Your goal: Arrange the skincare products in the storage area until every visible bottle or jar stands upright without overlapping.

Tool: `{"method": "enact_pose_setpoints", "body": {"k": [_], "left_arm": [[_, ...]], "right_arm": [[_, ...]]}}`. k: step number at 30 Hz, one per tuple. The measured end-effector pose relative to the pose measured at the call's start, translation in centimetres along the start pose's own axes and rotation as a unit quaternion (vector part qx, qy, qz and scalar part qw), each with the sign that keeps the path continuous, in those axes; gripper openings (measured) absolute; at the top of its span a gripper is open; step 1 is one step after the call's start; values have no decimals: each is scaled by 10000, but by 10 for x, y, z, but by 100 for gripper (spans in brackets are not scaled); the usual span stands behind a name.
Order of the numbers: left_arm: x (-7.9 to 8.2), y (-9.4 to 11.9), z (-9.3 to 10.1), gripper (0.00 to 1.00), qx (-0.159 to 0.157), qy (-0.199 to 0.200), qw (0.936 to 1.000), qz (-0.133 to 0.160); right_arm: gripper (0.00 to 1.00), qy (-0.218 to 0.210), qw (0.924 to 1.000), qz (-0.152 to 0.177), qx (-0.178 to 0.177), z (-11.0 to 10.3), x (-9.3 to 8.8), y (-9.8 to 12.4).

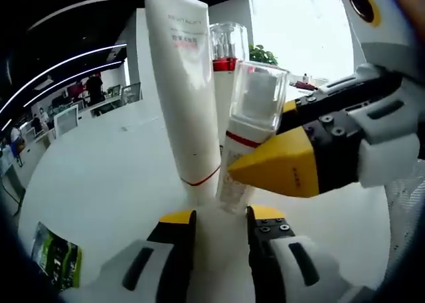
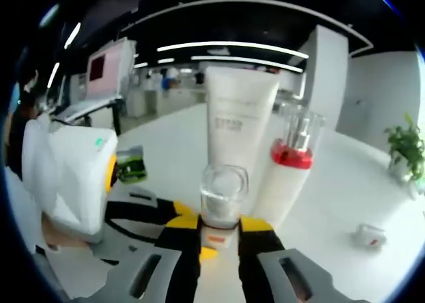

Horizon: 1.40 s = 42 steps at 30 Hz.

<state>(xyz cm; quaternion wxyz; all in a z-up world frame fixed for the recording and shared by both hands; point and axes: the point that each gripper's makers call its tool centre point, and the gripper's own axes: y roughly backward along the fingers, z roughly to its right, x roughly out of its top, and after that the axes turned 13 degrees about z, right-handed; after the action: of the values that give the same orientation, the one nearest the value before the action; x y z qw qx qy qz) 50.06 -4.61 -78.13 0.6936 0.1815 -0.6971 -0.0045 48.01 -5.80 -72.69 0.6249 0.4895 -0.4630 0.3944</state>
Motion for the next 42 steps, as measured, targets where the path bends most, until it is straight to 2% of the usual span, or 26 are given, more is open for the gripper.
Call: {"method": "enact_pose_setpoints", "body": {"k": [10,15,27,34,37,40,42], "left_arm": [[5,0,-3,33,-56,26,10000,47],[9,0,-3,33,-75,85,9999,90],[14,0,1,32,-146,123,9997,121],[15,0,6,32,-216,133,9996,128],[15,0,5,32,-195,134,9996,127],[15,1,4,32,-193,154,9996,125],[16,2,4,32,-196,143,9996,130]], "right_arm": [[14,217,9997,-145,-17,1,1,-5],[14,62,9997,-219,-13,0,0,-6],[14,18,9994,-352,-15,0,0,-3],[14,125,9982,-586,30,1,0,-1],[14,143,9982,-569,79,-1,-1,-4],[16,147,9982,-574,89,-2,-1,-4],[21,130,9980,-604,111,-4,-3,-4]]}}
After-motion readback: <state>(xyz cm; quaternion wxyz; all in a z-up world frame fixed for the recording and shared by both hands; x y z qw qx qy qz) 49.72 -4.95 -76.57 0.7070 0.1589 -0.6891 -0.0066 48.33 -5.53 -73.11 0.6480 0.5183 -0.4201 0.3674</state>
